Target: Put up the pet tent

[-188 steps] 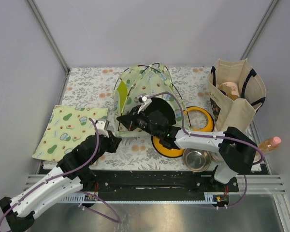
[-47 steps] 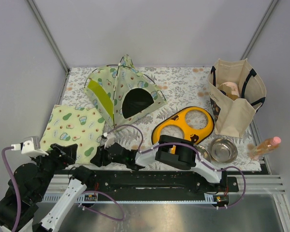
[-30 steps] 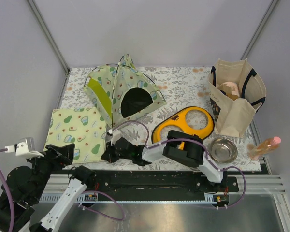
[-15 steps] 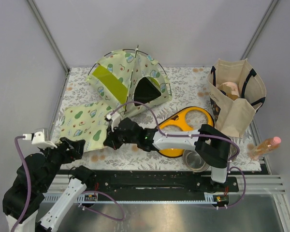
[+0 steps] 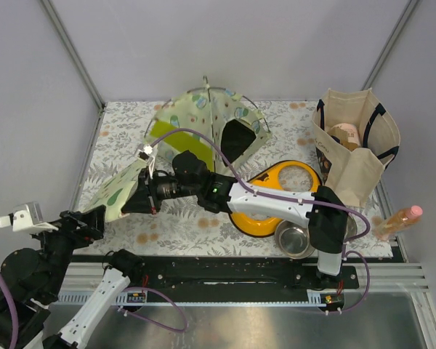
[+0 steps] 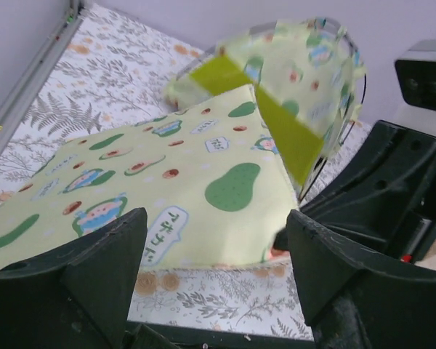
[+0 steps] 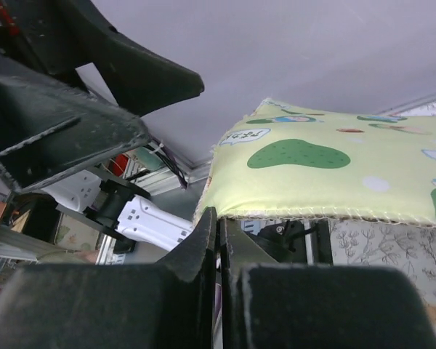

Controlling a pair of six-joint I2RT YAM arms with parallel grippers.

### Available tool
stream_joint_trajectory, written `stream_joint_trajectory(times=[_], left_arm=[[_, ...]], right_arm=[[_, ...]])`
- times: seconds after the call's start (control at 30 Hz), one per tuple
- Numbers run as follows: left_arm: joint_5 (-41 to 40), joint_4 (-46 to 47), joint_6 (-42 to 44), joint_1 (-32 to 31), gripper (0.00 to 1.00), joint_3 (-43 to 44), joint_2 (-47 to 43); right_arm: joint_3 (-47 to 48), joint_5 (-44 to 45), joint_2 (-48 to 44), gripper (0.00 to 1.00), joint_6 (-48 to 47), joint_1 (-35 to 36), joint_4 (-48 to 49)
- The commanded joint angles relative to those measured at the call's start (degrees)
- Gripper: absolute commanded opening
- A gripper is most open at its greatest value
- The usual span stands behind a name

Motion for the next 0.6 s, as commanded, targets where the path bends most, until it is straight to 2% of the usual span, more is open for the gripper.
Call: stream_joint_trajectory(times=[0.0,0.1,0.23,0.4,0.57], left_arm=[[-5.5,2.0,1.4,0.2,0.81,3.0,0.4],[-4.2,2.1,1.9,0.2,0.81,3.7,0.6],[1.3,2.2,2.1,0.2,0.81,2.1,1.6],[9.0,6.2,0.9,0.2,0.81,-6.3,2.1],[17.4,15.5,-2.2,0.2,0.82,-17.7,2.6]], right_arm=[[4.0,-4.1,-3.4,0.00,-2.8,0.7,-1.8],[2.2,0.7,-7.6,0.00,-5.5,0.7,-7.7],[-5.5,14.8,-16.6,0.00,-11.7,0.6,-20.3],[-17.1,34.0,-31.1,0.00,-15.8,-0.3,-35.9],[-27.5,40.2,-46.0,0.00,-14.5,-2.8,-48.4]])
